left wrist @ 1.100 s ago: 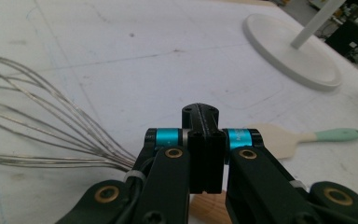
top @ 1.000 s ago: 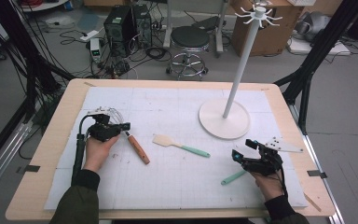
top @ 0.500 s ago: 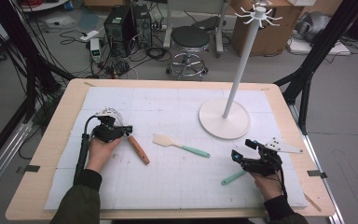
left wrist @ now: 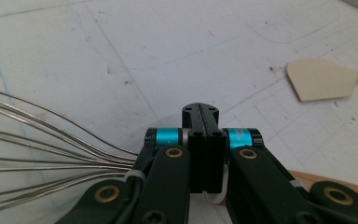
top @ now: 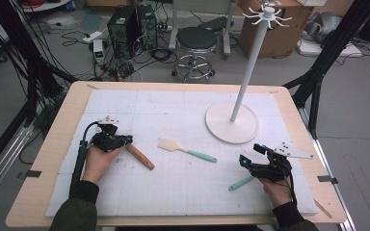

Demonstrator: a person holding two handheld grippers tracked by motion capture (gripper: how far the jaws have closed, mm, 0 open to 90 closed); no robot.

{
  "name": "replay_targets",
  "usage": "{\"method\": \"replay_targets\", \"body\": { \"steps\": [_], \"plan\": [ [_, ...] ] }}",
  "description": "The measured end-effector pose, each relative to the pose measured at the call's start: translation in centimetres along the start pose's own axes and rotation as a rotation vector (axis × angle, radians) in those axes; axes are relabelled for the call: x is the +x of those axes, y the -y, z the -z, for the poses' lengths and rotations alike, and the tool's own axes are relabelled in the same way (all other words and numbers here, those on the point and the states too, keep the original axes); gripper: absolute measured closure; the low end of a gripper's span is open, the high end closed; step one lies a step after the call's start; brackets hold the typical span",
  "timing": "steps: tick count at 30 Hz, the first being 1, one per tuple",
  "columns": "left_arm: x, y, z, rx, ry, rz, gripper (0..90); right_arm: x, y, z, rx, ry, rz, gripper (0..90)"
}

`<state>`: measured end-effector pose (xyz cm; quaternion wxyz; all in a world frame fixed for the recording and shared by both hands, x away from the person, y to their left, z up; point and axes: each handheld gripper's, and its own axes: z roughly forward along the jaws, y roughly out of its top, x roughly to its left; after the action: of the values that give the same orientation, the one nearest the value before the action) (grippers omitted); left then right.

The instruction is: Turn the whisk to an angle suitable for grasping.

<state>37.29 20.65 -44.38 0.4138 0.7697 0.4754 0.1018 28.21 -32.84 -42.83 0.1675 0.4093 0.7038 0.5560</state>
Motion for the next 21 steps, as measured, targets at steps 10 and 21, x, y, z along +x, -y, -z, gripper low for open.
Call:
{"method": "replay_targets", "body": {
  "steps": [10,21],
  "plan": [
    [-0.2,2.7,2.3,-0.022,-0.010,0.054,90.0,0.1,0.0,0.1,-0.010,-0.004,-0.005,14.5],
    [-1.0,4.2,3.3,-0.041,-0.027,0.087,90.0,0.3,-0.1,0.2,-0.012,-0.006,-0.005,14.5]
  ]
}}
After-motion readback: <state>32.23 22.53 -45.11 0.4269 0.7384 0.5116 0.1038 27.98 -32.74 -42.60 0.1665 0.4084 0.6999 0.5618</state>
